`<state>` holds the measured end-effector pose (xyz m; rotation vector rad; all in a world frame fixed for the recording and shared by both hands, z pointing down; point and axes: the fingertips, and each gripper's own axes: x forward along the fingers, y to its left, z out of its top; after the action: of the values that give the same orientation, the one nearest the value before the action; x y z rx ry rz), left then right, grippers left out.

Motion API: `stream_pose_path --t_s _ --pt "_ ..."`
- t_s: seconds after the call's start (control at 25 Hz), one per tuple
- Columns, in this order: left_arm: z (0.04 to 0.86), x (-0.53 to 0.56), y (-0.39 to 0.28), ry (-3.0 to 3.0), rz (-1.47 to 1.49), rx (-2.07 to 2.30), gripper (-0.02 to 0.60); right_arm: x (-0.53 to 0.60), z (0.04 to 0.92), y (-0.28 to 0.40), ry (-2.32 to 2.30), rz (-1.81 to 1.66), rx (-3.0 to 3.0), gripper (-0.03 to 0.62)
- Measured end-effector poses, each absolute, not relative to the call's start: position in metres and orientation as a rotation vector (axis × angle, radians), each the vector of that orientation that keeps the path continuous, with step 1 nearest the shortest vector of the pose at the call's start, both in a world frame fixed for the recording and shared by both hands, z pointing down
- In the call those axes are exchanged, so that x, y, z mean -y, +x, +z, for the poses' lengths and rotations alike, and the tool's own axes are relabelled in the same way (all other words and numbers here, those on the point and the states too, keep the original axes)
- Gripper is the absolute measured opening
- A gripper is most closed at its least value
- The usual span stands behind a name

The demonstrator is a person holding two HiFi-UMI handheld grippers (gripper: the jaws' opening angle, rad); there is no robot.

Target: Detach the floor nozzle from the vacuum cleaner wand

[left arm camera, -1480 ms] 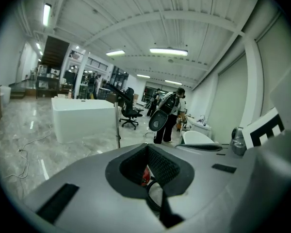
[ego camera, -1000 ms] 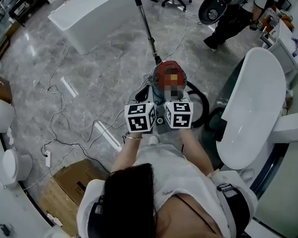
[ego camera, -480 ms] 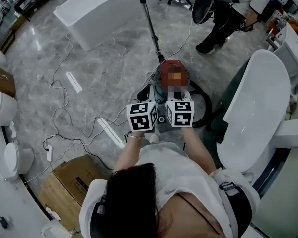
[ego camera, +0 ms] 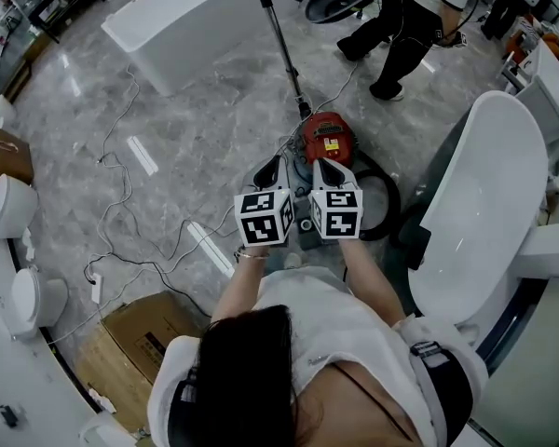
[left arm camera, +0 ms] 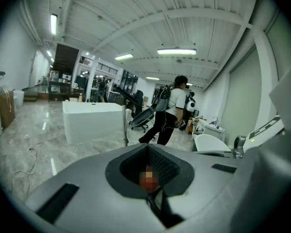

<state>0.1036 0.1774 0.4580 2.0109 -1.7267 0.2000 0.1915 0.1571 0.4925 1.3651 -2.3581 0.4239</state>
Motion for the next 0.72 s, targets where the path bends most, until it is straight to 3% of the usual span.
stream_pose_path --t_s 0.72 --pt "0.459 -0.146 0.076 2.007 0.154 1.710 0.005 -0.124 0.496 0.163 1.364 0.391 2.342 0.015"
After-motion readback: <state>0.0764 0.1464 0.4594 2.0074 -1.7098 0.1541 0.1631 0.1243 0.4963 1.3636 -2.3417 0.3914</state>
